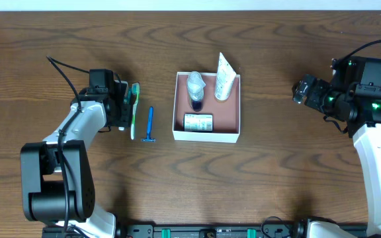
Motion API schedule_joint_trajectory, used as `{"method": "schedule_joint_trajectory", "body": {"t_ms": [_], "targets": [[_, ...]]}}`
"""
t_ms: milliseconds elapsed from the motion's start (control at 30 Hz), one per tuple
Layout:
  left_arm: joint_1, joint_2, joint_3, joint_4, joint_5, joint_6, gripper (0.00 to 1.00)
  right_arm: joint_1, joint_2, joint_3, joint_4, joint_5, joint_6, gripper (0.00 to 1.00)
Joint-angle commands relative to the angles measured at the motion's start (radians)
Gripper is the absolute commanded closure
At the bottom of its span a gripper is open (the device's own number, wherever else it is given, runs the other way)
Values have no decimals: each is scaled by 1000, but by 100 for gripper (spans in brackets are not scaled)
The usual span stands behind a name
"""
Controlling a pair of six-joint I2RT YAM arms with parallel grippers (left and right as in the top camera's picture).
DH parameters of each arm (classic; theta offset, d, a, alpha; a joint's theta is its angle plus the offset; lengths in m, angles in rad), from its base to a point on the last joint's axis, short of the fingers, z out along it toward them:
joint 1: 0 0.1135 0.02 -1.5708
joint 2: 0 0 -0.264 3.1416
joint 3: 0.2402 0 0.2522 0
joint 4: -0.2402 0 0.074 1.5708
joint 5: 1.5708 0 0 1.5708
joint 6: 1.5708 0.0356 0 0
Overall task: Pack container
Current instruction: 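Move the left gripper over the Colgate toothpaste tube and grasp it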
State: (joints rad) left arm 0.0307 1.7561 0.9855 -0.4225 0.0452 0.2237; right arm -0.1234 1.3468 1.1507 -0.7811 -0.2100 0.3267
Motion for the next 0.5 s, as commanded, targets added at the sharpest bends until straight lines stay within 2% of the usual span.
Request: {"method": "schedule_joint_trajectory", "body": {"t_ms": [0,133,333,467], "targets": [[-2,16,-17,-18,-6,-19,42,-7,2,6,2,-5,10,1],[-2,17,-17,-37,10,-19,42,-8,2,6,2,-5,10,1],[-1,25,-18,-32,18,-18,48,-8,2,6,2,-4,10,1],[-2,46,-18,-29,18,-18,56,-8,2,6,2,-4,10,1]]}}
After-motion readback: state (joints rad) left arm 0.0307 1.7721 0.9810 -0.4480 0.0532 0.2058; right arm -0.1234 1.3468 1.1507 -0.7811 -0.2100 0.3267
